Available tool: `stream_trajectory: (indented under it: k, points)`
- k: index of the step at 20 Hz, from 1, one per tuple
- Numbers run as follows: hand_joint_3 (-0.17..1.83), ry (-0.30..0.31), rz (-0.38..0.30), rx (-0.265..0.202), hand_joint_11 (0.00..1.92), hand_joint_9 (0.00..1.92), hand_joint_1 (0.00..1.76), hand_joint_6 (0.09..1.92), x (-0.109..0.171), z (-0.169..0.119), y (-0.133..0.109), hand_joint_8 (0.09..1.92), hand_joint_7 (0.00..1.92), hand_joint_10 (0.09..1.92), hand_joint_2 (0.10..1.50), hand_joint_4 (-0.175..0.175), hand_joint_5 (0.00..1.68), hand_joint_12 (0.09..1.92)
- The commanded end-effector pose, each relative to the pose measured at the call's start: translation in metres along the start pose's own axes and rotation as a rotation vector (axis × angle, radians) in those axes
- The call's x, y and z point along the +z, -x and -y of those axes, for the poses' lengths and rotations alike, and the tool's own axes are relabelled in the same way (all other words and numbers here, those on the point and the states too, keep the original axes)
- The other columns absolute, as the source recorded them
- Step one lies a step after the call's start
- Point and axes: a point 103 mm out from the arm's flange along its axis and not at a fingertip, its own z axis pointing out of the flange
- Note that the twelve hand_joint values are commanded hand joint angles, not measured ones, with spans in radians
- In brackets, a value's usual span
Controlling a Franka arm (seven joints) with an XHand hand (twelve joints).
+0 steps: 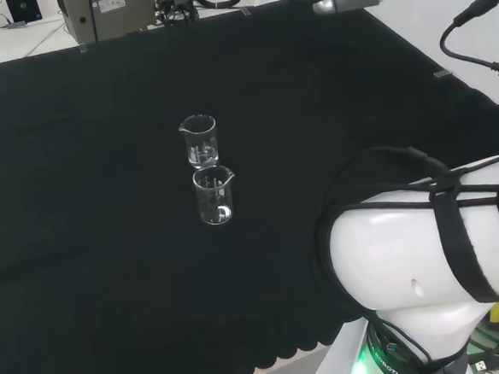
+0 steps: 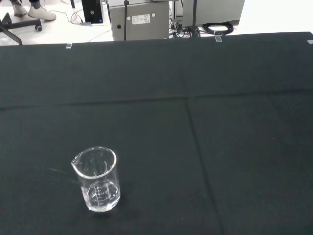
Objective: Pick up the beaker on the right.
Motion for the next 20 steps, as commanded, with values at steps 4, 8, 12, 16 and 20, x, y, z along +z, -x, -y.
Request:
stream_trajectory:
  k: [4, 8, 12, 16, 20]
  points:
    - [0.05, -0.009, -0.088, -0.062, 0.0, 0.48, 0.14, 0.09, 0.08, -0.063, 0.032, 0.53, 0.09, 0.09, 1.29, -0.023, 0.28, 1.36]
    - [0.03, -0.044, -0.107, -0.096, 0.02, 0.51, 0.24, 0.09, 0.114, -0.095, 0.034, 0.54, 0.12, 0.15, 1.24, -0.025, 0.29, 1.37]
    - [0.02, -0.093, -0.127, -0.119, 0.02, 0.38, 0.3, 0.09, 0.145, -0.119, 0.033, 0.55, 0.14, 0.51, 1.2, -0.026, 0.31, 1.38]
    - [0.01, -0.122, -0.185, -0.112, 0.02, 0.35, 0.35, 0.09, 0.176, -0.137, 0.034, 0.56, 0.14, 0.6, 1.17, -0.027, 0.32, 1.38]
    - [-0.01, -0.148, -0.214, -0.144, 0.02, 0.36, 0.41, 0.09, 0.204, -0.151, 0.028, 0.57, 0.16, 0.62, 1.13, -0.028, 0.32, 1.38]
